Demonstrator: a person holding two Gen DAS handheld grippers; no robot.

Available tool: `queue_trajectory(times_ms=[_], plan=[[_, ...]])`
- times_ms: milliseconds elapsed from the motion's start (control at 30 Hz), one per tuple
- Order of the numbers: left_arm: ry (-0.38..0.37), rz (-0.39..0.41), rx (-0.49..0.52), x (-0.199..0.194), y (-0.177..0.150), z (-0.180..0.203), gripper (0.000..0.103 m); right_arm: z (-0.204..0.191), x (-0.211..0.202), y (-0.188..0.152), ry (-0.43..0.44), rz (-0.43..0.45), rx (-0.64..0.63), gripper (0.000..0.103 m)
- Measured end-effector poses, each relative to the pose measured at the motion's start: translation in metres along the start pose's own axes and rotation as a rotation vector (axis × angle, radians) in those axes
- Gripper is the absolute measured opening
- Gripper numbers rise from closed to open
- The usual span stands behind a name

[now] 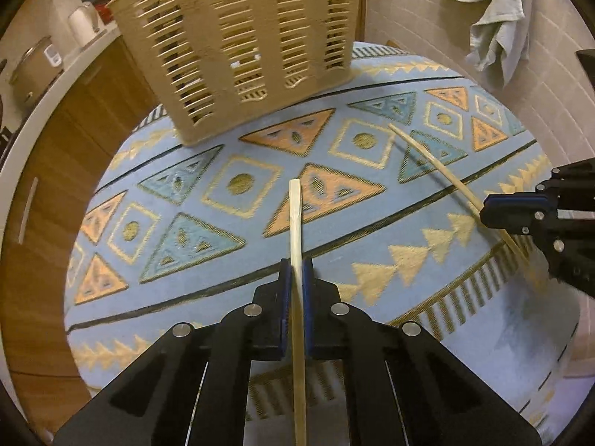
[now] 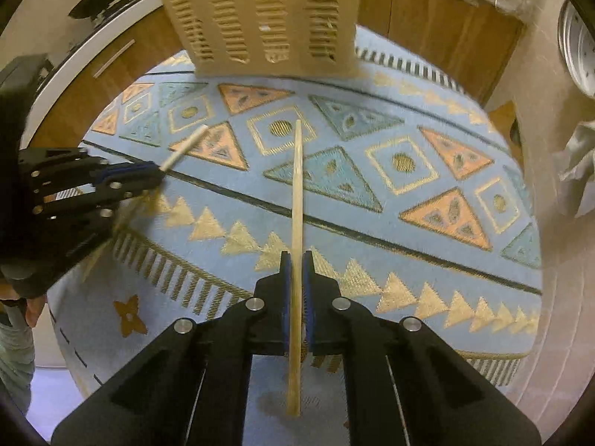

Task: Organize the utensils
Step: 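Hold both chopsticks and lift them off the rug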

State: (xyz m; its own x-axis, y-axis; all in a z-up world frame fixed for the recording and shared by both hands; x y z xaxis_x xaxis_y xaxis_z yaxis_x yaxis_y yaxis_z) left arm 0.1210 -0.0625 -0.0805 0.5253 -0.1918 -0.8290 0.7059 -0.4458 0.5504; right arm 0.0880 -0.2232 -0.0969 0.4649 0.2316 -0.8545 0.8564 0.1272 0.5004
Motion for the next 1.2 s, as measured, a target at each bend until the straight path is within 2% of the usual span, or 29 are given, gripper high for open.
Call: queue_trajectory(times_ms=[133,267,467,567,667,733,833,900,967,1100,1200], plan=[[-0.043,-0.026,-0.017,0.0,-0.002,-0.008,0.005,0.003,0.005,0.0,-0.002,-0.005,0.009,0.005],[-0.05,-0.058,0.004,0.002,0.001,-0.014,0.008,0.008,0.011,0.006,0.043,-0.031,0.055,0.008],[-0.114,-0.121,0.025,0.013,0.013,-0.015,0.01,0.009,0.018,0.02,0.035,-0.07,0.032,0.01],[-0.145,-0.166,0.028,0.016,0.018,-0.017,0.011,0.0,0.019,0.023,0.029,-0.09,-0.002,0.018],[-0.164,-0.191,0.044,0.018,0.019,-0.019,0.011,-0.007,0.022,0.026,0.042,-0.111,-0.043,0.031],[-0.165,-0.202,0.065,0.018,0.019,-0.018,0.011,-0.01,0.022,0.026,0.025,-0.117,-0.062,0.031],[-0.155,-0.213,0.085,0.023,0.024,-0.01,0.011,-0.017,0.024,0.025,-0.005,-0.122,-0.088,0.03],[-0.14,-0.217,0.108,0.024,0.025,-0.007,0.011,-0.023,0.027,0.026,-0.044,-0.117,-0.108,0.013],[-0.106,-0.214,0.131,0.025,0.026,-0.002,0.006,-0.027,0.03,0.027,-0.033,-0.123,-0.096,0.005],[-0.063,-0.192,0.145,0.027,0.027,0.013,0.004,-0.026,0.03,0.027,-0.02,-0.11,-0.079,0.005],[-0.073,-0.145,0.108,0.024,0.026,0.015,0.004,-0.02,0.024,0.025,0.001,-0.082,-0.077,0.004]])
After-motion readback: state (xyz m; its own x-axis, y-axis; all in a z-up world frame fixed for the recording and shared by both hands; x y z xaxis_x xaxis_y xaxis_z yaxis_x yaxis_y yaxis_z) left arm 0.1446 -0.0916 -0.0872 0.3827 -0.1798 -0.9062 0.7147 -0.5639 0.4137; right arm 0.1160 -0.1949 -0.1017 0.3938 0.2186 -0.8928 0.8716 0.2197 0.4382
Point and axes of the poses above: each gripper's, at about its wrist camera, not at the fingertips, and x roughly the way its jaws point, z to its right, y to its top, the point moved 4 cm from there along x, roughly the way its jaws point, and after that the axes turned 9 degrees about z, right-handed, at the moved point
